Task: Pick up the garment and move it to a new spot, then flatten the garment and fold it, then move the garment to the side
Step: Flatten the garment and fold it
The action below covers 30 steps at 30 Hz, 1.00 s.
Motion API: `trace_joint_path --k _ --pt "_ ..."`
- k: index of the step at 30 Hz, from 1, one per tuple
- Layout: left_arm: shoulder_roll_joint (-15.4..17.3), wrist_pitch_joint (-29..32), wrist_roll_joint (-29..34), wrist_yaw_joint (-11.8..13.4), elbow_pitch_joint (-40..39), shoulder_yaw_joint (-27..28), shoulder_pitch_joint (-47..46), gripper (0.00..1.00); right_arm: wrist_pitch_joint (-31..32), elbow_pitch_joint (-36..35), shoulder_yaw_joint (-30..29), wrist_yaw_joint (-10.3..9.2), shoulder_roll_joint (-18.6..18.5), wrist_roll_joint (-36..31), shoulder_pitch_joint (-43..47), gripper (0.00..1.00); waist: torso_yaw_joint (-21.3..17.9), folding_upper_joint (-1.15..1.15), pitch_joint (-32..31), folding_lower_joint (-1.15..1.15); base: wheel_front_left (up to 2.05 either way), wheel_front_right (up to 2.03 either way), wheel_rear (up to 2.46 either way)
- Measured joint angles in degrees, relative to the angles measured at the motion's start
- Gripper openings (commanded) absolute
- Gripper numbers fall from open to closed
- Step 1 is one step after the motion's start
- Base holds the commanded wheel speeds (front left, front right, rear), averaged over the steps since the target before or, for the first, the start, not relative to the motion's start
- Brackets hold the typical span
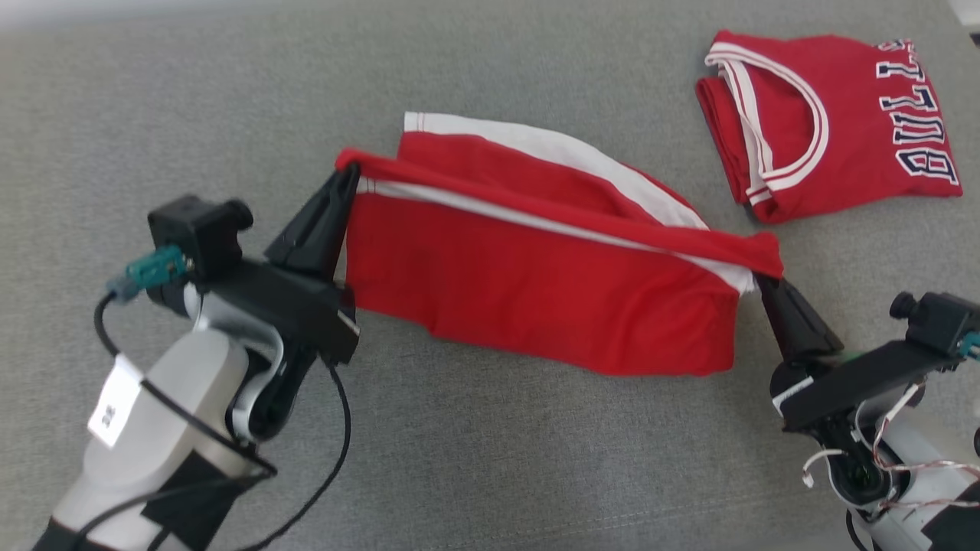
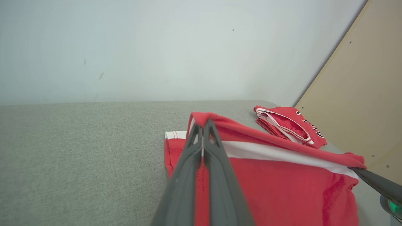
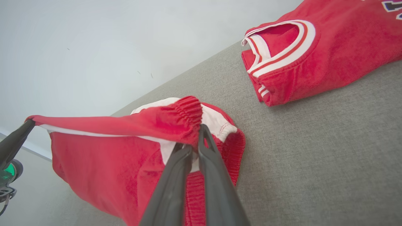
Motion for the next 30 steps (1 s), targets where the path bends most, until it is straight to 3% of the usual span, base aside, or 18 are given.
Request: trace_joint_path --k 17,29,30 --pt "-3.14 2.29 1.99 -1.53 15.03 0.69 -17.56 0.00 0.04 6.76 0.21 0.00 5.86 -1.60 -11.02 0.00 -3.59 0.00 9.59 0.00 0.00 0.00 0.00" --pt "-4.85 3.77 4.34 -3.07 26.41 -1.18 -24.92 0.00 0.93 11.50 1.59 0.00 8.44 -2.34 -16.40 0.00 -6.27 0.00 13.55 -0.01 0.00 0.00 0.00" --pt "-5.11 3.77 4.36 -3.09 27.22 -1.30 -25.27 0.00 0.93 11.74 1.78 0.00 8.60 -2.49 -16.69 0.11 -6.40 0.00 13.68 -0.01 0.00 0.00 0.00"
